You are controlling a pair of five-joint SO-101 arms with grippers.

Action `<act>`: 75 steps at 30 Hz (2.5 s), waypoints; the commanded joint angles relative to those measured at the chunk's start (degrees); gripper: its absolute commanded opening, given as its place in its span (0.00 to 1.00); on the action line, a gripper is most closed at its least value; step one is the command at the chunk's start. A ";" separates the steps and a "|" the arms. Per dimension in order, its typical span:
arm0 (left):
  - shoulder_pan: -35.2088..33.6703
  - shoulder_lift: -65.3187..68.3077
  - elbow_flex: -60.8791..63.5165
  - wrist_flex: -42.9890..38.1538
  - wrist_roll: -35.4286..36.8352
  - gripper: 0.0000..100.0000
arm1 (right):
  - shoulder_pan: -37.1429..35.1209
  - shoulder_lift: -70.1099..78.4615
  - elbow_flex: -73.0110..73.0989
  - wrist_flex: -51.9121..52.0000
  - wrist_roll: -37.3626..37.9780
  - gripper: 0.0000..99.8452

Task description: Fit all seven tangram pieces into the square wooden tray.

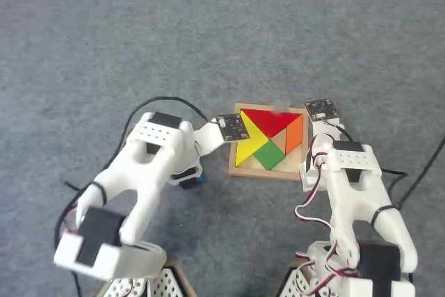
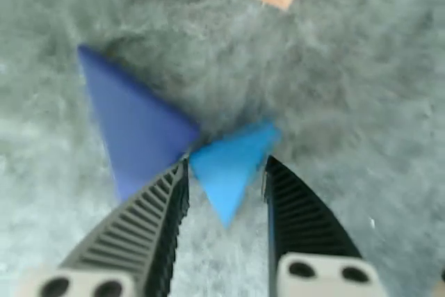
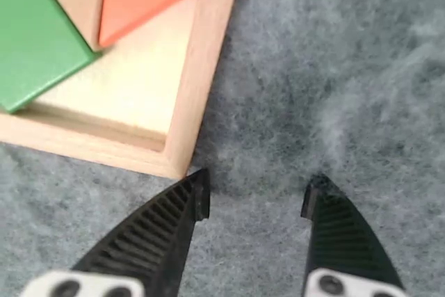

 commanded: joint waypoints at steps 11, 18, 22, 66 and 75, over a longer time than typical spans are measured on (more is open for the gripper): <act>1.93 7.82 -6.90 -3.25 -0.35 0.16 | 0.57 0.13 -2.29 -0.57 -0.26 0.23; 1.93 7.12 -8.48 3.52 -0.53 0.06 | 0.57 0.13 -2.29 -0.66 -0.26 0.23; 1.93 7.12 -13.05 8.26 -0.26 0.06 | 0.57 0.13 -2.29 -0.66 -0.26 0.23; 21.54 22.15 -38.11 8.88 7.47 0.15 | 0.31 0.04 -2.37 -0.66 -0.70 0.23; 21.19 22.15 -38.55 8.62 7.74 0.17 | 0.22 0.04 -2.37 -0.66 -0.70 0.23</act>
